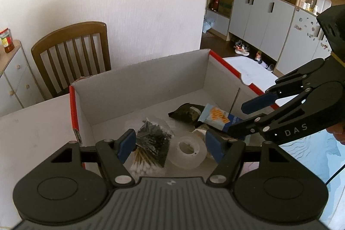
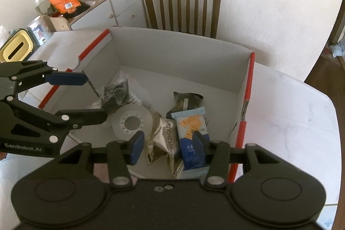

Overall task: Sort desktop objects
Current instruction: 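Move both open tools back out of the box toward the table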

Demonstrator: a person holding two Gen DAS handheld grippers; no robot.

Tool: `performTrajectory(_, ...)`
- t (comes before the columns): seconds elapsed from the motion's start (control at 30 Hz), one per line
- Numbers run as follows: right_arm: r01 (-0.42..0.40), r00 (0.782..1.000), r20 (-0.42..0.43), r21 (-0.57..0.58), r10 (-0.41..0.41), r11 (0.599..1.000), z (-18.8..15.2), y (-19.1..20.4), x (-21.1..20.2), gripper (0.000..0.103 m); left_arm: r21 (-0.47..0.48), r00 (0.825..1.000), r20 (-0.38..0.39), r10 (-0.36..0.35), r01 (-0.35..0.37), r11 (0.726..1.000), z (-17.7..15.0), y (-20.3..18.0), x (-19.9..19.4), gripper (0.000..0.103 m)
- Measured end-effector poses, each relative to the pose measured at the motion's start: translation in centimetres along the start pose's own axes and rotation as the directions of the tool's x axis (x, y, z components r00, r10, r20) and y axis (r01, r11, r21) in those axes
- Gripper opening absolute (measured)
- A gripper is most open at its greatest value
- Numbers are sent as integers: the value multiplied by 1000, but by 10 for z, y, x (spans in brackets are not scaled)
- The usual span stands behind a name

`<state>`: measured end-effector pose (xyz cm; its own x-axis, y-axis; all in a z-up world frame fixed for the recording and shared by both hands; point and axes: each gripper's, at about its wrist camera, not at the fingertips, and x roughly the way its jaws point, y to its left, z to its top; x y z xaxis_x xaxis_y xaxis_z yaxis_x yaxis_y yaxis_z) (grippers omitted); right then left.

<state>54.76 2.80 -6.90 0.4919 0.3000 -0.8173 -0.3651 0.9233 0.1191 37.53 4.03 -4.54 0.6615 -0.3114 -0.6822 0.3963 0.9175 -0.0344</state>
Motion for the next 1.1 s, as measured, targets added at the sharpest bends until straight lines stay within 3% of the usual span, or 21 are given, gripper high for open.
performTrajectory(0.4, 8, 1000, 23, -12, -7, 1000, -4, 10, -20, 50, 8, 1000, 30, 3, -3, 1000, 0, -11, -24, 70)
performTrajectory(0.6, 9, 999, 41, -19, -8, 1000, -7, 15, -31, 61, 3, 999, 42, 7, -7, 1000, -3, -14, -35, 71)
performTrajectory(0.73, 10, 999, 49, -19, -9, 1000, -9, 18, -37, 63, 3, 999, 54, 6, -6, 1000, -5, -16, -41, 79)
performTrajectory(1.1, 28, 998, 64, -9, -27, 1000, -20, 25, -55, 63, 12, 997, 82, 0, -1, 1000, -7, -21, -56, 84)
